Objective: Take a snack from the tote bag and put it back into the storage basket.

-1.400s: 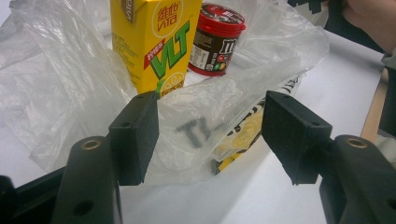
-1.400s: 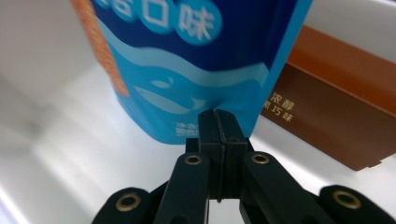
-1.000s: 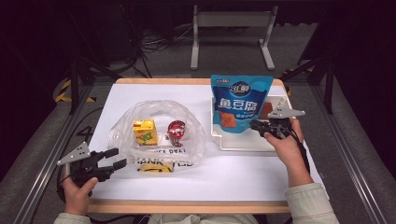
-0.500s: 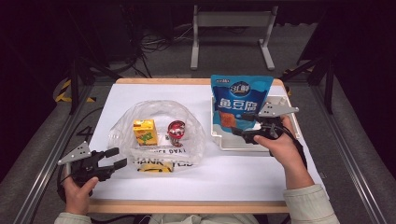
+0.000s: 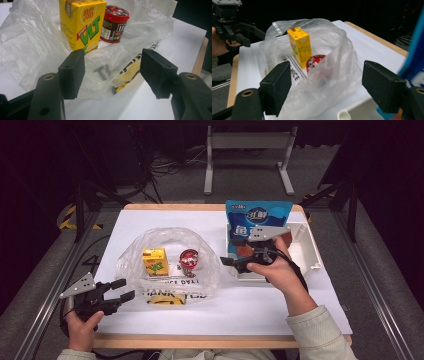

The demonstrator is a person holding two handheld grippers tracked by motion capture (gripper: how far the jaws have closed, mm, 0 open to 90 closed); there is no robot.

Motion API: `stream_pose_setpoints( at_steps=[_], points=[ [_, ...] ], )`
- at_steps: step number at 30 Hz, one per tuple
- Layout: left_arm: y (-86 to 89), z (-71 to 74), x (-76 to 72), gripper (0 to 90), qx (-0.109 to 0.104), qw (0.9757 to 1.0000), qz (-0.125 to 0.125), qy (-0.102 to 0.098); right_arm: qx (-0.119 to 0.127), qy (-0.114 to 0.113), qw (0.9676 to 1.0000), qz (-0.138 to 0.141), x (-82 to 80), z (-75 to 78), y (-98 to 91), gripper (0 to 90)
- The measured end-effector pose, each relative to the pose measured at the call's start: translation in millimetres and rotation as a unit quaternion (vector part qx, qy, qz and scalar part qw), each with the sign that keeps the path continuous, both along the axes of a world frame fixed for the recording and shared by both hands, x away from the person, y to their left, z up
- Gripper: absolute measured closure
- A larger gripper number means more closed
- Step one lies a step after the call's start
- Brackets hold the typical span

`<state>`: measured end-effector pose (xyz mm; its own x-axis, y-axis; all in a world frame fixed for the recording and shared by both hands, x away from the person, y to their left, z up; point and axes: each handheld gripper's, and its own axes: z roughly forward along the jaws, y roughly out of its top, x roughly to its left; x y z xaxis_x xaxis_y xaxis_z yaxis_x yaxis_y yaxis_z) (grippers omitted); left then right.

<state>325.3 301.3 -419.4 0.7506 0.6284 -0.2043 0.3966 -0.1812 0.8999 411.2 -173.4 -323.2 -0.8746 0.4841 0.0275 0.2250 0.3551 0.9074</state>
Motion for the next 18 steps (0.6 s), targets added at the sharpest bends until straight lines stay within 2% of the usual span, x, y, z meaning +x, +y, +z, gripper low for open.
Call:
stream_pose_setpoints(
  at_steps=[7,11,18],
  points=[
    [3.8,0.2,-6.4,37.3,0.0,1.0,0.006,-0.001,0.0,-0.001,0.9997,0.023,5.7,3.1,25.9,22.4],
    [6.1,-0.1,-9.2,37.3,0.0,1.0,0.009,0.0,-0.002,-0.001,0.9992,0.041,10.9,4.7,49.6,21.8],
    [7.7,-0.5,-8.7,37.4,-0.001,0.9999,0.01,-0.002,-0.006,0.001,0.9988,0.049,17.7,3.5,73.8,20.4]
  ],
)
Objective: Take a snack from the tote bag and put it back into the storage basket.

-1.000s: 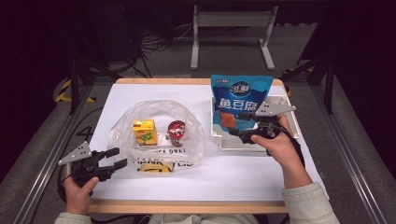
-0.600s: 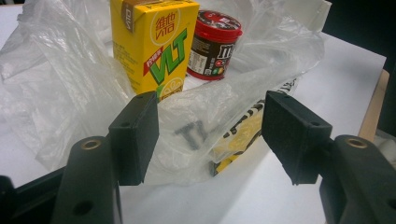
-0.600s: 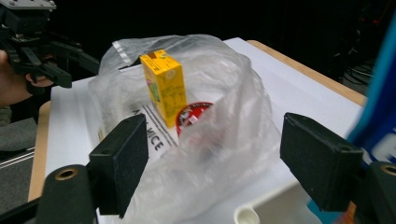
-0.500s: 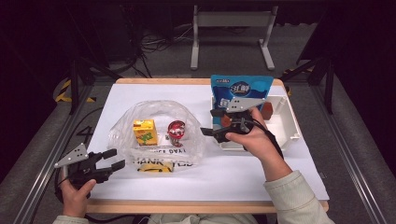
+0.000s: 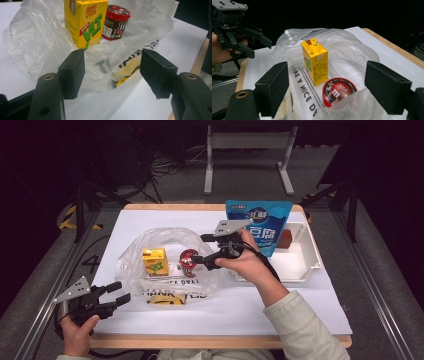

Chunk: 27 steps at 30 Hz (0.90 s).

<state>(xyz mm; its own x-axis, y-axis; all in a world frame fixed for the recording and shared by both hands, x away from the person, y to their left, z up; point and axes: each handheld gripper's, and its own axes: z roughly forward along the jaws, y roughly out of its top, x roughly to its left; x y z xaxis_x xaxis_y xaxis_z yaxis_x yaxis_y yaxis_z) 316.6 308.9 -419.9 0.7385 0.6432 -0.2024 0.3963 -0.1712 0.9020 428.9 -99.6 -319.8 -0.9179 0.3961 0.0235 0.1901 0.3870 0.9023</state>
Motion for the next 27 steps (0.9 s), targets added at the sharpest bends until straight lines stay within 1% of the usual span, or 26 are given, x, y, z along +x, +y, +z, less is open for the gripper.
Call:
stream_pose_setpoints(
  at_steps=[2,4,6,11,13,15,16,17,18,20,22,25,27],
  points=[
    [0.3,0.0,0.2,37.4,-0.003,1.0,0.002,0.002,0.001,0.003,1.0,0.001,2.3,-1.6,6.9,19.7],
    [0.8,-0.1,0.7,37.4,-0.005,1.0,0.004,0.002,-0.003,0.004,1.0,0.002,4.4,-3.9,14.0,19.2],
    [1.1,0.0,1.1,37.4,-0.005,1.0,0.006,0.001,-0.005,0.004,1.0,0.002,4.8,-4.6,16.0,18.8],
    [0.7,-0.2,2.7,37.5,-0.005,1.0,0.009,0.001,-0.008,0.006,0.9999,0.005,9.0,-10.5,30.8,16.6],
    [1.0,-0.3,3.4,37.6,-0.001,0.9999,0.013,0.001,-0.007,0.008,0.9999,0.007,10.4,-13.3,36.6,15.8],
    [1.2,-0.1,3.0,38.1,0.0,0.9997,0.025,0.004,-0.009,0.007,0.9999,0.009,12.0,-16.2,42.3,14.8],
    [2.4,0.1,3.5,38.3,0.003,0.9996,0.029,0.001,-0.009,0.009,0.9999,0.009,12.6,-17.4,44.9,14.8],
    [2.7,0.1,3.1,38.4,-0.003,0.9995,0.032,0.003,-0.007,0.01,0.9999,0.01,13.5,-18.5,47.5,14.7],
    [3.3,0.2,3.4,38.4,-0.004,0.9995,0.032,0.002,-0.006,0.01,0.9999,0.008,14.5,-19.4,49.8,14.5],
    [3.7,0.5,5.0,38.3,0.001,0.9996,0.028,-0.001,0.0,0.011,0.9999,0.006,16.7,-21.4,55.2,13.8],
    [2.7,0.3,5.3,38.3,-0.002,0.9996,0.028,0.001,0.0,0.012,0.9999,0.004,17.6,-22.4,57.5,13.3],
    [1.0,0.4,7.7,38.2,0.006,0.9997,0.025,-0.003,0.002,0.017,0.9999,0.002,19.8,-25.9,65.6,11.0],
    [0.9,0.6,8.2,38.2,0.003,0.9997,0.026,-0.001,0.002,0.013,0.9999,0.001,21.1,-27.7,71.6,9.1]
  ],
)
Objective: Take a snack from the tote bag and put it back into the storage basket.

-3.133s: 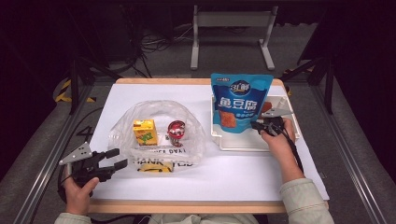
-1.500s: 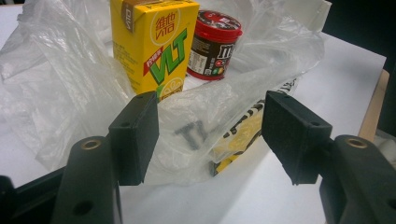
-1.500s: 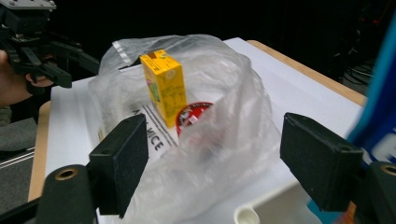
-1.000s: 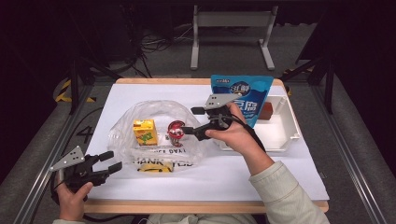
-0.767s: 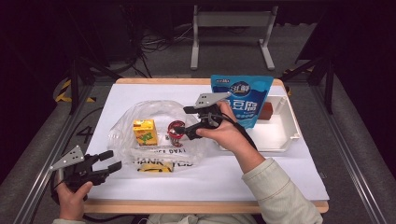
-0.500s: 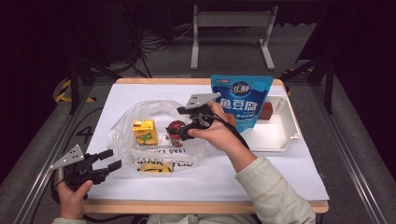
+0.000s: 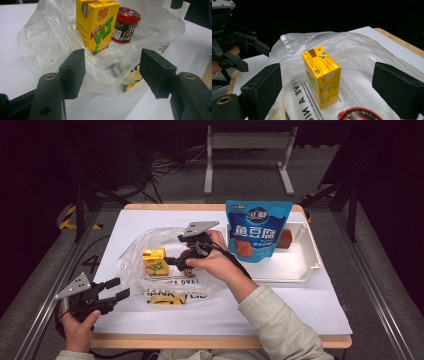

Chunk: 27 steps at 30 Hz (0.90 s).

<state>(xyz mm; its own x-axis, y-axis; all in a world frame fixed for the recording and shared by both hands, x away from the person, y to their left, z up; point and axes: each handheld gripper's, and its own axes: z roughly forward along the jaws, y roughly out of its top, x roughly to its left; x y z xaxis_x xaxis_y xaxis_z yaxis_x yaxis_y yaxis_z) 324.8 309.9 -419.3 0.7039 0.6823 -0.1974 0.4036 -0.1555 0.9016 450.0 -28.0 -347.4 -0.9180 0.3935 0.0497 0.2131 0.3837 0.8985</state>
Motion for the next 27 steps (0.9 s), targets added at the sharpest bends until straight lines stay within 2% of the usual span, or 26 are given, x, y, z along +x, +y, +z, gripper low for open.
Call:
stream_pose_setpoints(
  at_steps=[2,5,9,19,24,27],
  points=[
    [0.5,0.3,0.4,38.2,-0.003,1.0,0.002,0.0,0.001,-0.002,1.0,0.004,1.4,-0.8,4.4,7.3],
    [0.7,0.6,1.2,38.2,-0.004,1.0,0.001,-0.002,0.01,-0.009,0.9999,-0.005,3.3,-1.4,10.1,7.7],
    [0.9,0.8,2.0,38.2,-0.002,1.0,-0.002,-0.005,0.011,-0.001,0.9999,-0.002,7.8,-4.7,16.5,6.9],
    [-1.1,0.4,1.8,37.9,-0.003,1.0,-0.005,-0.001,-0.013,0.009,0.9999,0.005,15.8,-15.9,37.2,6.8],
    [0.1,0.2,1.6,38.0,-0.006,1.0,-0.004,-0.002,-0.039,0.011,0.9992,0.001,18.5,-21.4,45.5,7.3],
    [-0.4,0.2,1.2,37.9,-0.005,1.0,-0.004,-0.002,-0.042,0.011,0.999,0.001,19.5,-24.1,49.1,7.3]
  ],
)
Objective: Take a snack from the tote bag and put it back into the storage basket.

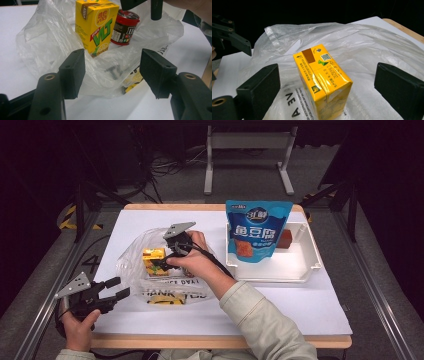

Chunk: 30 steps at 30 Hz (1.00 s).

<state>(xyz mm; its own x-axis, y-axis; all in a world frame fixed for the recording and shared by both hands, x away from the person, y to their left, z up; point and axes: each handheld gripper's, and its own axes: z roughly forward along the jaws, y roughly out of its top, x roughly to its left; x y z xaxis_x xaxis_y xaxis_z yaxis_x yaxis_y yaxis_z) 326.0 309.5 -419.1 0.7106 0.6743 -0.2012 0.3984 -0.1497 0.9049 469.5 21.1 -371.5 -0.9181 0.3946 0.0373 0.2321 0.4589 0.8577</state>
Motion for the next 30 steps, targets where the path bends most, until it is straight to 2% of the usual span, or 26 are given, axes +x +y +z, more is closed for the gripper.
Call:
stream_pose_setpoints(
  at_steps=[7,13,23,30],
  points=[
    [1.1,0.0,-1.6,37.9,0.0,1.0,0.0,0.0,-0.012,-0.002,0.9999,0.006,1.9,-5.0,8.8,7.7],
    [0.9,-0.3,-7.0,37.7,0.003,1.0,-0.004,0.002,-0.014,0.01,0.9998,0.009,5.7,-12.0,17.3,8.6],
    [5.9,-1.2,-13.6,37.7,-0.001,1.0,0.006,0.004,-0.031,0.02,0.9993,0.008,12.3,-22.3,23.8,8.8],
    [7.1,-1.7,-13.8,37.7,-0.001,1.0,0.007,0.006,-0.045,0.016,0.9988,0.014,13.4,-26.1,28.1,11.6]
  ],
)
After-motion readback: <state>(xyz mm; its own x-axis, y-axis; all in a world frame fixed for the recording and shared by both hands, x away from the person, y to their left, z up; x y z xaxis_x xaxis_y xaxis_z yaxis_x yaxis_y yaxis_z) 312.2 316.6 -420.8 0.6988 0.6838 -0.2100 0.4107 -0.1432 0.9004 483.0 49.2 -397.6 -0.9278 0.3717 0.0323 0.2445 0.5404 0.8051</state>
